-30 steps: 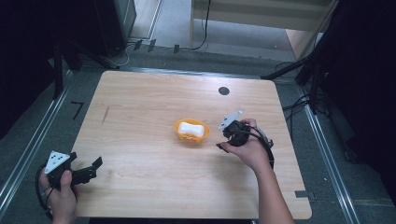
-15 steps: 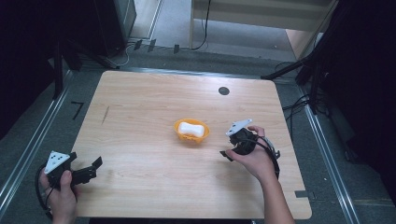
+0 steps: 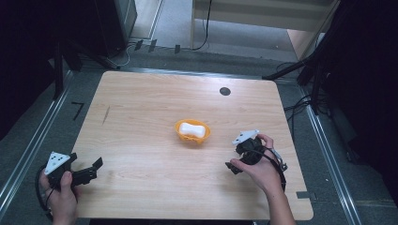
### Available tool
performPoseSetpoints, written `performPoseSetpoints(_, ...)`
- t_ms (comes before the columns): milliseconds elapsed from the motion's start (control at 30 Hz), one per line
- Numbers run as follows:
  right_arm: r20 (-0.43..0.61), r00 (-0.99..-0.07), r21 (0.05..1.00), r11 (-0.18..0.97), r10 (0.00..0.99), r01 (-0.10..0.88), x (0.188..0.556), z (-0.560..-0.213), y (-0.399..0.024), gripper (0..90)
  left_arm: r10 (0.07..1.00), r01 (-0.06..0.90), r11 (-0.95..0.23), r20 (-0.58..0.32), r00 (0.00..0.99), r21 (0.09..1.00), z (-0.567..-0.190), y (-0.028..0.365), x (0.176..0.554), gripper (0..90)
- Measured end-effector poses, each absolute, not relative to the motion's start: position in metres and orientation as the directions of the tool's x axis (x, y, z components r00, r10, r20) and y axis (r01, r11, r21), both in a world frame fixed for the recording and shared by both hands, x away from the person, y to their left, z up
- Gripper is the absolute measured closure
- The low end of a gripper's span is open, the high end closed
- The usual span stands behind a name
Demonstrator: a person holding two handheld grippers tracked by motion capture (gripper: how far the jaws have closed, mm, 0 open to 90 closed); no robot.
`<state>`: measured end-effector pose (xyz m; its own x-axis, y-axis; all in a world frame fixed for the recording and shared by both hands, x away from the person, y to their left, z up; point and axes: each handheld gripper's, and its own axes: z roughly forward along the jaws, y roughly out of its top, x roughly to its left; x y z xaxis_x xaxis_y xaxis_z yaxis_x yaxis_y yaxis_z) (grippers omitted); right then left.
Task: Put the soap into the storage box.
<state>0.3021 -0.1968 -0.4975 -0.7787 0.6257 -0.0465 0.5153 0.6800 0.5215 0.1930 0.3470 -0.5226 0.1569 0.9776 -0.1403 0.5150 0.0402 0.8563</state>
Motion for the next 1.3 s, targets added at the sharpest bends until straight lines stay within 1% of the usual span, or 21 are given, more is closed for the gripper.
performPoseSetpoints(567,-0.038,-0.735,0.559,0.624,0.677,0.546,0.272,-0.511,-0.231,0.0,0.978,0.513,0.034,-0.134,0.16,0.858,-0.522,0.346,0.193,0.0)
performPoseSetpoints(1300,0.002,-0.628,0.649,0.477,0.778,0.593,0.223,-0.534,-0.296,0.0,0.98,0.513,0.014,-0.113,0.164,0.858,-0.522,0.343,0.192,0.0)
